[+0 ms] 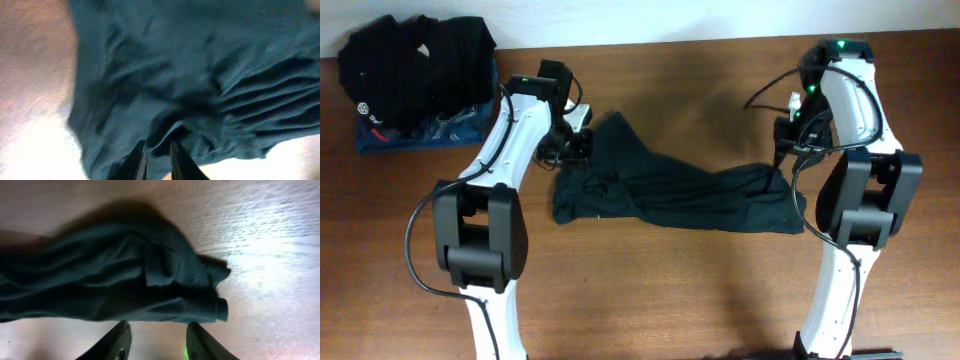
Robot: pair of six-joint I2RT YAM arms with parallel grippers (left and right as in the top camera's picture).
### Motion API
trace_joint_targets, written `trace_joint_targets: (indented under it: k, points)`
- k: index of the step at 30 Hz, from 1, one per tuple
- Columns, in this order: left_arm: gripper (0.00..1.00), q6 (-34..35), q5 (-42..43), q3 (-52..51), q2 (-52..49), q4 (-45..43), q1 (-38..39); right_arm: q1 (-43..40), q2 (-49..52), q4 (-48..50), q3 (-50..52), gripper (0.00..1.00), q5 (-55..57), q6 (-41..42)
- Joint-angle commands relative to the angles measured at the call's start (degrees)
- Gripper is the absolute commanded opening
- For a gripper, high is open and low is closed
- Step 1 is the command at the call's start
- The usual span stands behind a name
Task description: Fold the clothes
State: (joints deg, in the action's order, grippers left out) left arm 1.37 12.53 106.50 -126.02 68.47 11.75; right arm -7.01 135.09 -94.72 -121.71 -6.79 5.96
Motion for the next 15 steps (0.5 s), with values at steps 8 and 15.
trace_joint_targets:
  k: [8, 15]
  points:
    - [0.17, 0.3, 4.6, 0.5, -0.2, -8.0, 6.5, 2.1, 0.3, 8.2, 12.3, 0.35, -0.1, 0.3]
    - [0.17, 0.3, 4.2, 0.5, -4.7, -10.8, 6.5, 2.1, 0.3, 9.3, 12.4, 0.35, 2.8, 0.5]
